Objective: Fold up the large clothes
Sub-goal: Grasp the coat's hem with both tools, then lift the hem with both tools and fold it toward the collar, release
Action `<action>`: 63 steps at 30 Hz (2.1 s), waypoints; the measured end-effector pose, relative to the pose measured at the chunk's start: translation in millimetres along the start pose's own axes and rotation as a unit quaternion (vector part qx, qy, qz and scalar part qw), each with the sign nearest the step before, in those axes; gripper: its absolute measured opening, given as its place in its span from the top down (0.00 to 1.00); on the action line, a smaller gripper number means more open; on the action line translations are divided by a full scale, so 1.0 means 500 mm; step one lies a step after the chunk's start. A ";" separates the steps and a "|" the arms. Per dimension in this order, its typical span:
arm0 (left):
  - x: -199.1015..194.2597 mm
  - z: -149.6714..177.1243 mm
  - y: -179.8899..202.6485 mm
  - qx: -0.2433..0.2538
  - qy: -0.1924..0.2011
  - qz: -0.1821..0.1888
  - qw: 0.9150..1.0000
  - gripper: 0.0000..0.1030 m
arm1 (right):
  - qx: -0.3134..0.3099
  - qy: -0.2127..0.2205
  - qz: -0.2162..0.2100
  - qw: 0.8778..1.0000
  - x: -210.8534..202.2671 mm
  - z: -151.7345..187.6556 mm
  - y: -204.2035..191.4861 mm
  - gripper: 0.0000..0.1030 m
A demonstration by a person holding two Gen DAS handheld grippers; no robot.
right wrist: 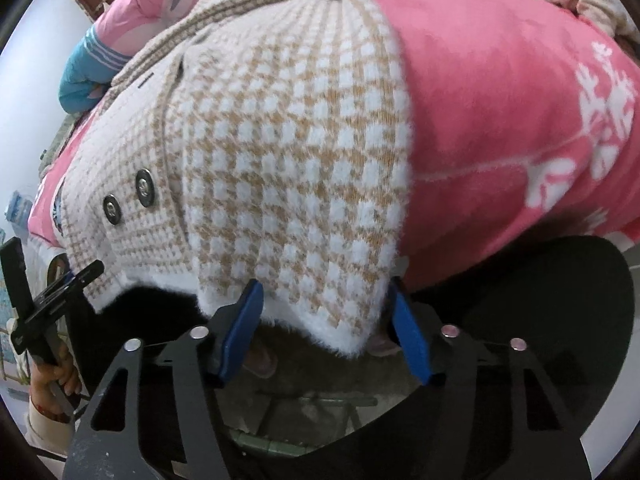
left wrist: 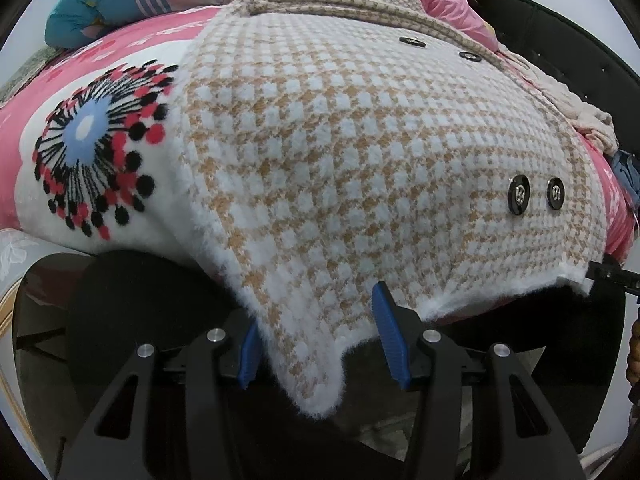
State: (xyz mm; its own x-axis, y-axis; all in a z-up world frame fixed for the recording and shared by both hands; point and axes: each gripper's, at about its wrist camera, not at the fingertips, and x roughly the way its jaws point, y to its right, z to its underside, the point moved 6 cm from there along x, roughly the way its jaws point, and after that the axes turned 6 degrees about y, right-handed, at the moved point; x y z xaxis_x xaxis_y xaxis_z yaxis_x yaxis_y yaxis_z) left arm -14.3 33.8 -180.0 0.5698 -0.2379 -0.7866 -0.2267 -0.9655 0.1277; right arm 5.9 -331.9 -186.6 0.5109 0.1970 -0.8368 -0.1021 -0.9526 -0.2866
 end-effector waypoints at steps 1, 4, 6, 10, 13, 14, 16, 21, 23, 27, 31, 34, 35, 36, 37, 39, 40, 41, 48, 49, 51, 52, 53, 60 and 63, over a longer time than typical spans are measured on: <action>-0.001 0.002 0.001 0.001 -0.001 0.000 1.000 0.52 | 0.002 -0.002 -0.001 1.000 0.001 0.001 0.001 0.46; 0.001 0.007 0.002 0.001 -0.005 0.002 1.000 0.52 | 0.008 -0.004 -0.007 1.000 0.001 0.005 0.006 0.48; 0.003 0.011 0.007 -0.001 -0.006 0.001 1.000 0.52 | 0.014 -0.001 -0.009 1.000 -0.004 0.007 0.015 0.48; 0.006 0.014 0.012 -0.003 -0.008 -0.001 1.000 0.52 | 0.024 0.003 -0.009 1.000 -0.012 0.003 0.034 0.48; 0.009 0.016 0.012 -0.005 -0.008 -0.002 1.000 0.52 | 0.024 0.008 -0.009 1.000 -0.017 -0.001 0.050 0.48; 0.008 0.017 0.014 -0.005 -0.008 -0.002 1.000 0.52 | 0.023 0.008 -0.008 1.000 -0.017 -0.002 0.053 0.48; 0.008 0.018 0.014 -0.004 -0.009 -0.002 1.000 0.52 | 0.019 0.006 -0.008 1.000 -0.015 -0.002 0.055 0.54; 0.005 0.024 0.021 -0.003 -0.008 0.003 1.000 0.52 | 0.015 -0.009 -0.010 1.000 -0.001 0.010 0.045 0.80; 0.000 0.026 0.023 -0.002 -0.007 0.006 1.000 0.54 | 0.013 -0.007 -0.013 1.000 -0.005 0.011 0.044 0.91; -0.021 0.026 0.026 0.009 -0.002 0.021 1.000 0.60 | 0.008 0.002 -0.022 1.000 -0.033 0.011 0.042 0.94; -0.058 0.020 0.034 0.018 0.015 0.038 0.999 0.70 | -0.010 0.013 -0.031 0.999 -0.072 0.008 0.024 0.95; -0.098 0.007 0.039 0.011 0.039 0.060 0.997 0.81 | -0.021 0.028 -0.044 0.998 -0.113 -0.006 0.006 0.95; -0.112 0.000 0.040 0.008 0.047 0.067 0.997 0.84 | -0.023 0.032 -0.048 0.998 -0.120 -0.013 -0.002 0.95; -0.128 -0.009 0.042 0.003 0.057 0.078 0.995 0.86 | -0.026 0.040 -0.053 0.997 -0.136 -0.022 -0.008 0.95; -0.143 -0.019 0.043 -0.002 0.068 0.087 0.994 0.86 | -0.028 0.047 -0.058 0.997 -0.150 -0.030 -0.011 0.95; -0.166 -0.038 0.040 -0.011 0.082 0.100 0.992 0.88 | -0.029 0.064 -0.069 0.995 -0.171 -0.056 -0.017 0.95; -0.178 -0.051 0.039 -0.016 0.091 0.107 0.990 0.88 | -0.029 0.072 -0.076 0.994 -0.182 -0.068 -0.020 0.95; -0.181 -0.064 0.050 -0.019 0.098 0.111 0.989 0.88 | -0.029 0.078 -0.080 0.993 -0.189 -0.075 -0.021 0.95; -0.221 -0.147 0.047 -0.031 0.149 0.135 0.979 0.90 | -0.033 0.117 -0.102 0.987 -0.218 -0.139 -0.032 0.95; -0.225 -0.159 0.047 -0.032 0.156 0.139 0.977 0.90 | -0.033 0.122 -0.102 0.987 -0.220 -0.148 -0.034 0.95; -0.234 -0.189 0.043 -0.036 0.167 0.145 0.975 0.90 | -0.033 0.133 -0.104 0.985 -0.212 -0.173 -0.060 0.95; -0.236 -0.204 0.039 -0.038 0.173 0.148 0.973 0.90 | -0.032 0.139 -0.106 0.984 -0.212 -0.189 -0.066 0.95; -0.236 -0.213 0.035 -0.040 0.177 0.149 0.972 0.90 | -0.032 0.146 -0.107 0.983 -0.212 -0.206 -0.067 0.95; -0.230 -0.299 -0.002 -0.049 0.209 0.139 0.967 0.90 | -0.035 0.179 -0.110 0.977 -0.203 -0.305 -0.079 0.95; -0.220 -0.335 -0.025 -0.054 0.220 0.129 0.965 0.90 | -0.036 0.189 -0.110 0.975 -0.193 -0.345 -0.080 0.95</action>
State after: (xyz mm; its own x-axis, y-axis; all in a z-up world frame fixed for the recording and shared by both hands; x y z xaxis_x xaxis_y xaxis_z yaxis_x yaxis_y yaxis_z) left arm 58.2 54.1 6.2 0.7911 -0.4710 -0.3903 -0.3359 -0.8677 0.3664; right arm 108.1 -352.7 -14.1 0.7927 0.3119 -0.5237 0.0980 -0.9132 -0.3955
